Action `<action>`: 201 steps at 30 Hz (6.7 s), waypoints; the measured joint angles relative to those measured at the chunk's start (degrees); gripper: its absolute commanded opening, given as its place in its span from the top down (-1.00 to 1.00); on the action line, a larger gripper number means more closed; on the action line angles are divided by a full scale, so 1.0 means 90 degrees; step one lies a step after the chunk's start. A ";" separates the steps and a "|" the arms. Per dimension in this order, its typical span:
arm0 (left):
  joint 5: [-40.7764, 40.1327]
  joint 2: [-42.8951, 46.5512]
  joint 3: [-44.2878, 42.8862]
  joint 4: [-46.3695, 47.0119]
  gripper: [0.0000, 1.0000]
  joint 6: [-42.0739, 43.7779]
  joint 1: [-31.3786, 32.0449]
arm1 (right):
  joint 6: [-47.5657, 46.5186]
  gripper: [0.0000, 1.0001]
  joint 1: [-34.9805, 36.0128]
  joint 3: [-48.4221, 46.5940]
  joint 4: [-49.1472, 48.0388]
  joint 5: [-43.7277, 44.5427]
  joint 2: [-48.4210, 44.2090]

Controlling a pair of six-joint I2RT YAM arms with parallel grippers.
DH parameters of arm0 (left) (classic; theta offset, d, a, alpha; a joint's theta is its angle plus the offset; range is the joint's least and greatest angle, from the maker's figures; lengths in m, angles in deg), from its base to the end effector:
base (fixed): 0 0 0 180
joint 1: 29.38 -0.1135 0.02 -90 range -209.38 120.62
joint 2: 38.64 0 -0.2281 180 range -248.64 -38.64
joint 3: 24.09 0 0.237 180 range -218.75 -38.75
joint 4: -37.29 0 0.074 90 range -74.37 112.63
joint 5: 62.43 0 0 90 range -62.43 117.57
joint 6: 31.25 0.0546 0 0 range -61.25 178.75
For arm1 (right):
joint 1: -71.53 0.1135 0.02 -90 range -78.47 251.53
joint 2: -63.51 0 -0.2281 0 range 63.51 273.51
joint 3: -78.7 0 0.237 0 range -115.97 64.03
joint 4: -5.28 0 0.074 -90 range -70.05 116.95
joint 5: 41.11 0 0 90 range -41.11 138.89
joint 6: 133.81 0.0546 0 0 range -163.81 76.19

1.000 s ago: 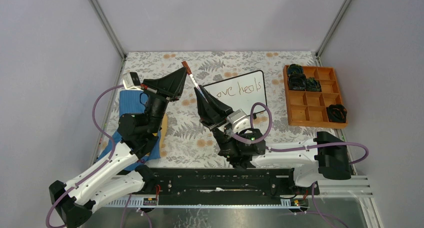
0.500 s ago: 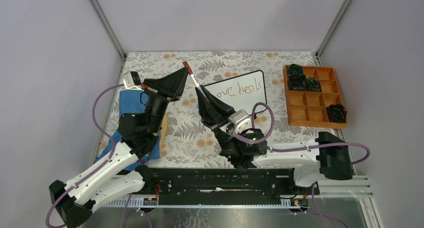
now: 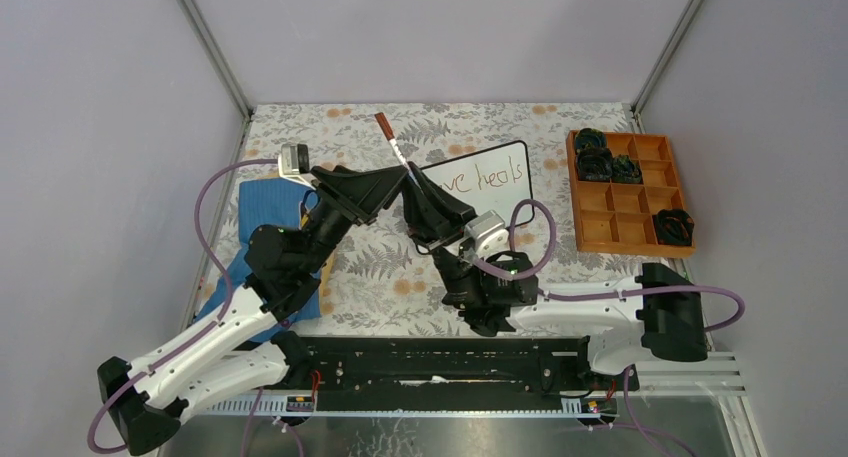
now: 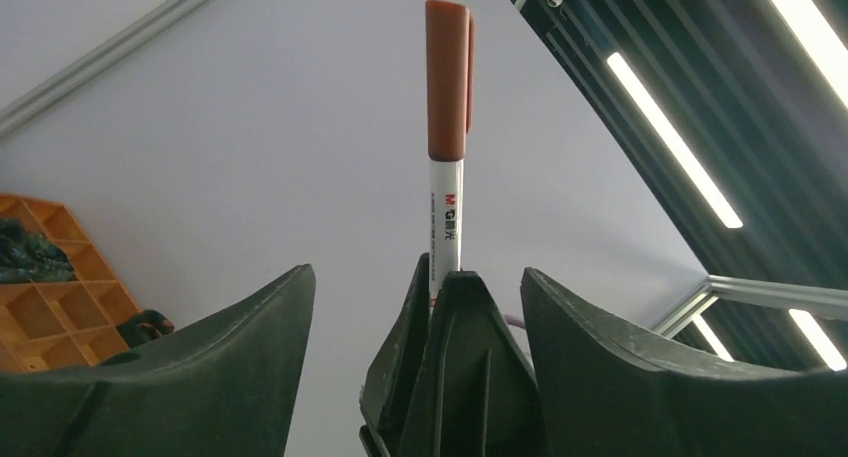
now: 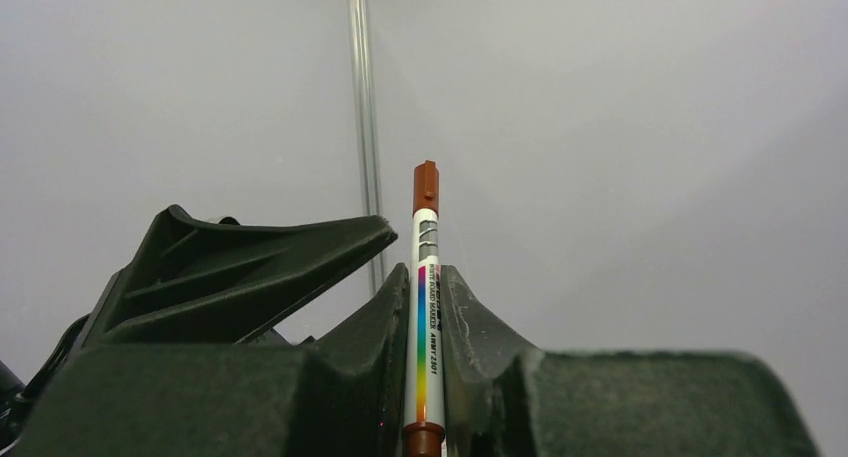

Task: Write a sentence on the whiteboard
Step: Close the pen cap at the center of the board, then place the whiteboard marker at the center of the board.

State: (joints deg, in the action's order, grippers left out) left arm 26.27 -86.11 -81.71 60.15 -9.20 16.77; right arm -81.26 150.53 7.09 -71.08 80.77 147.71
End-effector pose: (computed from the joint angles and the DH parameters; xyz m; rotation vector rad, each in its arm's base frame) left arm 0.1442 -0.1484 0.3934 -0.2437 1.1370 -1.7900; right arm 0.0820 0.2708 0.3967 -0.0924 0.7089 0.5673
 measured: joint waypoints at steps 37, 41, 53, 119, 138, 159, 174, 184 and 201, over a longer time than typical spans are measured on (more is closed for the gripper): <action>0.0265 0.0010 -0.1098 -0.0719 -0.42 0.1496 -0.0104 | 0.2385 1.00 0.0000 0.1161 0.1855 -0.1392 -0.2084; 0.0257 0.0070 -0.1095 -0.0719 -0.31 0.1503 -0.0104 | 0.2416 1.00 0.0000 0.1195 0.1889 -0.1399 -0.2089; 0.0109 0.0228 -0.1081 -0.0719 0.27 0.1525 -0.0104 | 0.2431 1.00 0.0000 0.1219 0.1885 -0.1336 -0.2089; -0.0333 0.0508 -0.0199 -0.1117 -0.12 0.1047 0.0155 | 0.2047 1.00 0.0007 0.0889 0.1848 -0.0928 -0.1389; -0.0236 0.0483 -0.0172 -0.0918 1.00 0.0886 0.0155 | 0.1972 -0.22 0.0007 0.0962 0.1783 -0.0542 -0.1275; -0.2951 -0.0019 -0.2368 -0.6564 1.00 0.3985 0.0153 | 0.3473 -1.00 0.0000 0.2047 0.7091 0.1836 -0.4862; -0.1428 -0.2771 -0.1914 -0.7837 1.00 0.4306 -0.2497 | 0.4437 -1.00 -0.0005 0.3184 0.8344 0.2888 -0.4867; -0.0508 -0.4799 -0.2183 -0.7791 1.00 0.4347 -0.3106 | 0.5122 -1.00 -0.0007 0.2773 0.9148 0.2574 -0.4201; -0.0124 -0.5350 -0.2023 -0.6997 1.00 0.4342 -0.3254 | 0.6839 -1.00 -0.1736 0.2132 1.0749 0.1668 -0.3915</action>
State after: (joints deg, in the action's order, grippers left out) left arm 25.16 -134.26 -99.92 -2.82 29.88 -12.52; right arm -19.71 134.91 26.28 25.66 95.78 112.48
